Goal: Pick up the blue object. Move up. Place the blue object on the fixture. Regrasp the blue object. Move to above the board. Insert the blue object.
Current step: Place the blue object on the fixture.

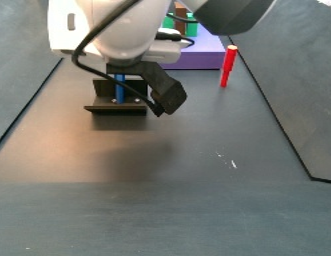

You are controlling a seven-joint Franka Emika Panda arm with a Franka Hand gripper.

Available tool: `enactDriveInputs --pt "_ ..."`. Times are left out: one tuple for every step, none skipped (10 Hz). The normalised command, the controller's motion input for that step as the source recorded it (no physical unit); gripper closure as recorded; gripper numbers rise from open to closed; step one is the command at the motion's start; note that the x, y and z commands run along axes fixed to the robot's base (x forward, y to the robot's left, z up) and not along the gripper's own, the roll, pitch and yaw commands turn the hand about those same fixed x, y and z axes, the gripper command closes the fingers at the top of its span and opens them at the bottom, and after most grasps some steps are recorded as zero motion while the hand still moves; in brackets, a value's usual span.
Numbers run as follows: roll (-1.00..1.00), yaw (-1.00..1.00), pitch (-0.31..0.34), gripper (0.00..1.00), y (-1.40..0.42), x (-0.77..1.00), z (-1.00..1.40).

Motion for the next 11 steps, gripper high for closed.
enactDriveInputs --pt "-0.02 0.00 0.000 1.00 0.13 0.00 -0.13" --pt "0.00 0.00 0.031 1.00 0.09 0.06 -0.08" --pt "0.04 0.00 0.029 1.00 0.05 0.03 -0.10" --pt "0.06 0.00 0.000 1.00 0.02 0.00 -0.20" --pt "0.00 0.00 0.000 1.00 0.00 0.00 -0.19" --pt "0.00 0.00 0.000 1.00 0.00 0.00 -0.12" --pt "-0.04 0.00 0.000 1.00 0.00 0.00 -0.09" --pt "-0.09 0.00 0.000 1.00 0.00 0.00 -0.06" --pt "-0.16 0.00 0.023 1.00 0.00 0.07 0.00" --pt "-0.09 0.00 0.083 1.00 -0.02 0.05 0.00" --pt "0.00 0.00 0.026 1.00 -0.14 0.03 -0.11"
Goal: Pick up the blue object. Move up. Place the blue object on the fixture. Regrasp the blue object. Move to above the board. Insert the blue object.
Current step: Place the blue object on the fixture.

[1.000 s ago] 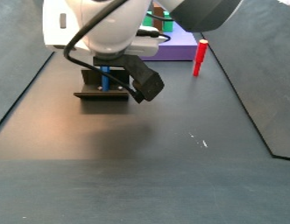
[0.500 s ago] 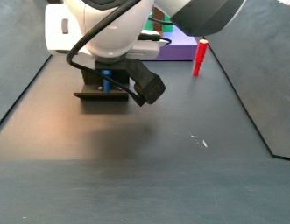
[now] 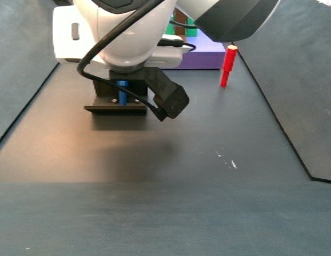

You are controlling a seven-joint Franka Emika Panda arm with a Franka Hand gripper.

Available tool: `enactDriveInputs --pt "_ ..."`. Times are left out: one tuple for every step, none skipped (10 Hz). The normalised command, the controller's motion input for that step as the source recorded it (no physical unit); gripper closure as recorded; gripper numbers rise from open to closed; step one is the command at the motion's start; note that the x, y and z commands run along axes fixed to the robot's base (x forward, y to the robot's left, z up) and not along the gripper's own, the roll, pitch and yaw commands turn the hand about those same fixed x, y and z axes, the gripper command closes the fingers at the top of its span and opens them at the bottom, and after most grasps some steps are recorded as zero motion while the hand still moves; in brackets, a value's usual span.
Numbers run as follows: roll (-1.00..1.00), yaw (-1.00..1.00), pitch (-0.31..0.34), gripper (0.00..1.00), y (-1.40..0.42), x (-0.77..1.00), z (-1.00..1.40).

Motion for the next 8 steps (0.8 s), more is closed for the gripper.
enactDriveInputs --pt "0.00 0.00 0.003 1.00 -0.09 0.01 -0.16" --pt "0.02 0.00 0.020 1.00 -0.07 0.03 -0.13" --pt "0.07 0.00 0.014 1.00 -0.05 0.02 -0.14" --pt "0.19 0.00 0.000 1.00 0.00 0.02 -0.18" --pt "0.22 0.00 0.000 1.00 0.00 0.03 -0.19" --pt "0.11 0.00 0.011 1.00 0.00 0.05 -0.13" --pt "0.00 0.00 0.029 1.00 0.00 0.04 -0.02" --pt "0.00 0.00 0.020 1.00 0.00 0.04 0.00"
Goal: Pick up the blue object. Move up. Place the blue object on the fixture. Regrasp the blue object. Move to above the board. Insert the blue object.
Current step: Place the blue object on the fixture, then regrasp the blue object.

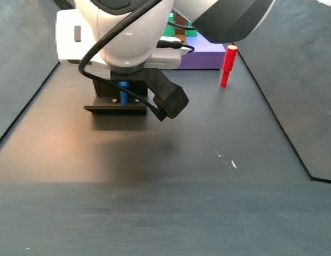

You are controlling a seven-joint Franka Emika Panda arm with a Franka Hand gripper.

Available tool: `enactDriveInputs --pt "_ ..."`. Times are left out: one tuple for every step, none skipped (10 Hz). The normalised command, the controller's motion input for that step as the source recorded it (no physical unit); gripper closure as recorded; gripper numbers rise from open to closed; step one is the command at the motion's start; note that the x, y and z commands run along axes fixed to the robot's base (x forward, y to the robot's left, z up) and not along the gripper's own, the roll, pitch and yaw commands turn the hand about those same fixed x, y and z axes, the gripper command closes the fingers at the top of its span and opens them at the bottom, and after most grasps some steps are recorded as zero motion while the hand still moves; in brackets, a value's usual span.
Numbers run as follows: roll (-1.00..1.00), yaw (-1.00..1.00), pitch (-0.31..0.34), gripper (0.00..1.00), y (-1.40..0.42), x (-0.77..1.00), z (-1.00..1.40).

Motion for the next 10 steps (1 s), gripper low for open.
enactDriveInputs --pt "0.00 0.00 0.011 1.00 0.00 0.02 0.00" --pt "0.00 0.00 0.000 1.00 0.00 0.00 0.00" --pt "0.00 0.00 0.000 0.00 0.00 0.00 0.00" --pt "0.27 0.09 0.000 0.00 0.00 0.00 0.00" --pt "0.82 0.33 0.000 0.00 -0.16 0.00 0.11" --pt "1.00 0.41 0.000 0.00 -0.17 0.01 0.21" --pt "1.00 0.40 0.000 0.00 -0.12 0.03 0.25" --pt "1.00 0.31 0.000 0.00 -0.14 0.07 0.31" --pt "1.00 0.27 0.060 0.00 -0.16 0.09 0.33" --pt "1.00 0.26 0.091 0.00 -0.17 0.06 0.32"
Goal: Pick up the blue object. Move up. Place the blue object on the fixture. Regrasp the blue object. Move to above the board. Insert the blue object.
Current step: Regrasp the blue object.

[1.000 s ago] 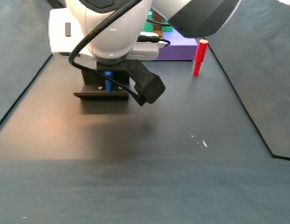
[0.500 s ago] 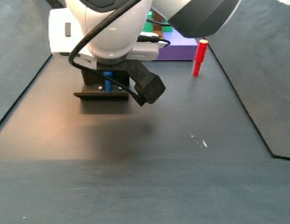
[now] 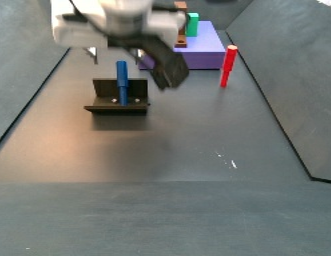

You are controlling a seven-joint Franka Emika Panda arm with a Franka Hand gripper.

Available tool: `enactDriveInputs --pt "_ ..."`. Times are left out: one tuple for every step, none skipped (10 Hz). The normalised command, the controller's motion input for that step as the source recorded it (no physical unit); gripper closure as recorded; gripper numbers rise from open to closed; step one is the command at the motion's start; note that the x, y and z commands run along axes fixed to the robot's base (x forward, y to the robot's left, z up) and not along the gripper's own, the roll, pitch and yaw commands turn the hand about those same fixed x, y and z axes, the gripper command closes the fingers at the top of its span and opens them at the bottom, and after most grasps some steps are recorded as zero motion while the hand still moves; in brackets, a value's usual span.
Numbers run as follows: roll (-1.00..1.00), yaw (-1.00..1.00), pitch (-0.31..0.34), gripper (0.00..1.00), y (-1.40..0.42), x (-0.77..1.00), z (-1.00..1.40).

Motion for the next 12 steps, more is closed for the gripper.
enactDriveInputs --pt "1.00 0.24 0.131 0.00 -0.19 0.04 0.33" --pt "1.00 0.19 0.154 0.00 -0.22 0.01 0.33" --pt "1.00 0.17 0.171 0.00 -0.21 0.02 0.30" --pt "1.00 0.13 0.174 0.00 -0.21 0.04 0.31" --pt "1.00 0.02 0.229 0.00 -0.20 0.15 0.37" --pt "1.00 0.00 0.266 0.00 -0.18 0.20 0.37" --pt "1.00 0.00 0.377 0.00 -0.13 0.28 0.35" --pt "1.00 -0.03 0.391 0.00 -0.15 0.27 0.35" --pt "1.00 -0.04 0.394 0.00 -0.14 0.27 0.33" --pt "1.00 -0.04 0.406 0.00 -0.15 0.29 0.33" --pt "1.00 -0.03 0.360 0.00 -0.11 0.28 0.21" --pt "0.93 0.00 0.329 0.00 0.00 0.16 0.03"
